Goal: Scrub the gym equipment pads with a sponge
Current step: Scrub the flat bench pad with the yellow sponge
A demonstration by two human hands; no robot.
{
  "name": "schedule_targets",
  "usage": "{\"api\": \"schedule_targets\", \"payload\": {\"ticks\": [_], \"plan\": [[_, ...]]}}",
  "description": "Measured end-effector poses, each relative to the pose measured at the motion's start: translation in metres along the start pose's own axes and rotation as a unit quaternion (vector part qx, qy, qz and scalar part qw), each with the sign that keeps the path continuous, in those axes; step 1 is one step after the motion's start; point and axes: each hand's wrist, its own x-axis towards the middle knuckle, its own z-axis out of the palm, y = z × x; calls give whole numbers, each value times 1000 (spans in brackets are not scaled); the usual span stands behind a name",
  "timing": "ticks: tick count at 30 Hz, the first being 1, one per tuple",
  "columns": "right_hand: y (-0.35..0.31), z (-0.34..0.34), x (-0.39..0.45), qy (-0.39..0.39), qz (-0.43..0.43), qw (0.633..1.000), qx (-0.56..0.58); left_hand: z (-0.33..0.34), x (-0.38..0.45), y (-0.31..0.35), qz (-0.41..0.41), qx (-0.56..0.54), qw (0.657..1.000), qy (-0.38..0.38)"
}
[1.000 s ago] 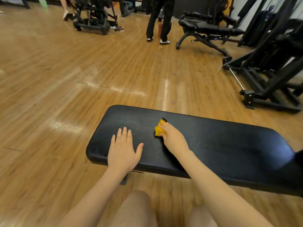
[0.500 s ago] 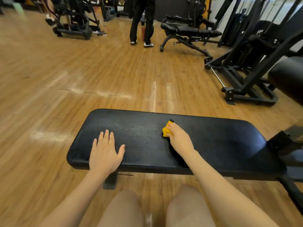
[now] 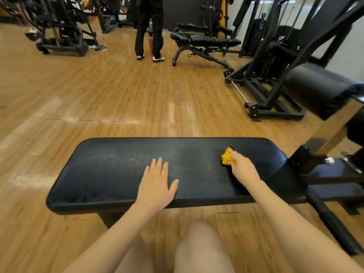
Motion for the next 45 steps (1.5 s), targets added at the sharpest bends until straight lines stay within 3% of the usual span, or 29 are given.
{"api": "schedule_targets", "payload": {"ticks": [3,9,20,24,30,34,40,45], "plan": [[42,-19,1,15,36,999,5,10,13,28,48,24,998,-23],[100,-43,6,54,91,994,-6,24,19,34,37,45,998,-27],[122,-57,38,108,189,976,9,30,21,33,52,45,998,1],[96,-51,37,107,111,988,-20,36,23,31,53,38,998,12],[81,-37,38,30,26,999,19,35,23,30,51,36,998,14],[98,-60,50,102,72,991,53,33,22,30,51,38,998,12],[106,-57,73,89,167,982,-2,35,24,31,44,39,998,8],[31,-15,71,65,-2,998,16,38,25,30,37,59,998,10]]}}
